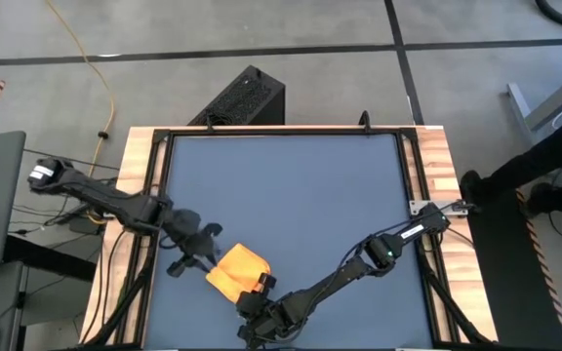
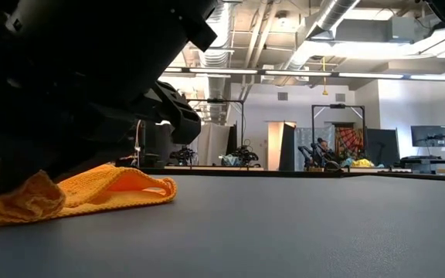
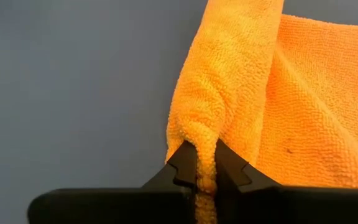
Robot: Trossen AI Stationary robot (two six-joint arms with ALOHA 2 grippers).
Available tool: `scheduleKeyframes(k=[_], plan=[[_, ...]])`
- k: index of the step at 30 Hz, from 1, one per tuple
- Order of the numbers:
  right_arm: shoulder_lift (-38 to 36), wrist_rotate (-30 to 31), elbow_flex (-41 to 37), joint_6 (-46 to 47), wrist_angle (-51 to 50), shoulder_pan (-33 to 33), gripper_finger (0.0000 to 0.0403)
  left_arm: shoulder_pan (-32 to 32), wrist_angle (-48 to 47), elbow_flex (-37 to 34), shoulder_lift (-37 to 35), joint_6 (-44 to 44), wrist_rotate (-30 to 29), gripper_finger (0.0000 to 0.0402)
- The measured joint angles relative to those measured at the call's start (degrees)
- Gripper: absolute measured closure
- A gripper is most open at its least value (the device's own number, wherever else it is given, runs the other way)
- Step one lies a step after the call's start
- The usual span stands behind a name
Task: Roll towel
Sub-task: Roll the orange microfiber towel
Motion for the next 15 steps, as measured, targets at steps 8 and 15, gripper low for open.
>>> scheduleKeyframes(k=[8, 15], plan=[[0.0, -0.6, 0.0, 2.2, 1.3, 0.0, 0.036, -10.0, 2.8, -0.5, 4.1, 2.6, -9.6, 0.0294], [-0.3, -4.4, 0.0, 4.2, 4.0, -0.7, 0.0359, -14.1, 3.6, -0.5, 11.5, 5.6, -16.3, 0.0288]])
